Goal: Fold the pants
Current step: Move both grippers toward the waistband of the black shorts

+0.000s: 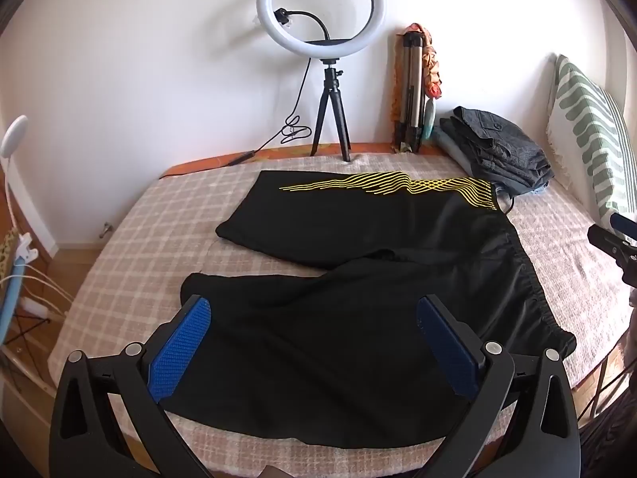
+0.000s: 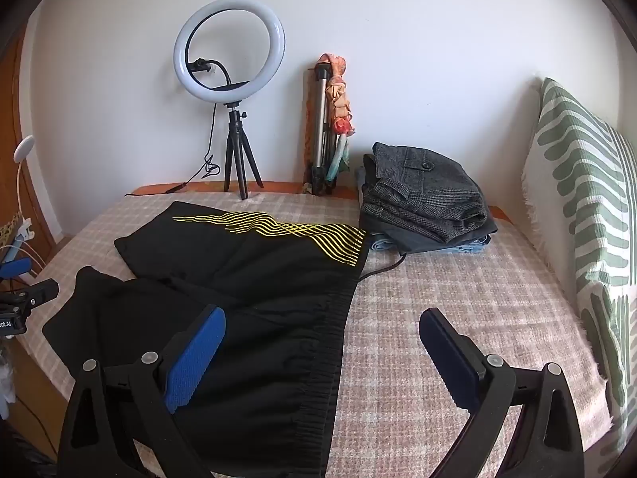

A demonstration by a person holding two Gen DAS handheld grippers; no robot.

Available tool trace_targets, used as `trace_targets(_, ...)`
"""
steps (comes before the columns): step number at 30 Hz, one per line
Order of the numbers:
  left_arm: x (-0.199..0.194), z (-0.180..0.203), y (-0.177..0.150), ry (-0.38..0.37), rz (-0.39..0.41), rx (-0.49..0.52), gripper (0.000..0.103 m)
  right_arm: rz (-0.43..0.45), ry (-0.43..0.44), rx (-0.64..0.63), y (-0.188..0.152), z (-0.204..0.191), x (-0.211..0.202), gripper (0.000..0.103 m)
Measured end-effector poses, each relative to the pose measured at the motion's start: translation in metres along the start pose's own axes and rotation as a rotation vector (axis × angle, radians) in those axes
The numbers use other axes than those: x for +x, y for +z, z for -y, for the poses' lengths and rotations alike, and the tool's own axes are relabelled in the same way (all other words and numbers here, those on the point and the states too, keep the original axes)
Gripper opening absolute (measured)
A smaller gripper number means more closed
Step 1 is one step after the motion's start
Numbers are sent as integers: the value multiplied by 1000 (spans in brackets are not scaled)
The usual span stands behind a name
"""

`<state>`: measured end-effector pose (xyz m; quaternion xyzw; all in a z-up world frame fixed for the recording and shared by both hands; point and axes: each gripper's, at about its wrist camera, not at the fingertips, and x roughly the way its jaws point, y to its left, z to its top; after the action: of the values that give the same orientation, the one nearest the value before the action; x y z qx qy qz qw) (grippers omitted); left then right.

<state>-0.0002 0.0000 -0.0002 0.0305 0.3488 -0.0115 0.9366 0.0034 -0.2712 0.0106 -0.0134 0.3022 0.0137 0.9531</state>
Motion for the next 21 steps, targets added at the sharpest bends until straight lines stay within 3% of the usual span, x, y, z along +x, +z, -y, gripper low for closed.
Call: trace_targets(21, -1, -2, -1, 2, 5, 13, 103, -8, 1, -10, -2, 0, 2, 99)
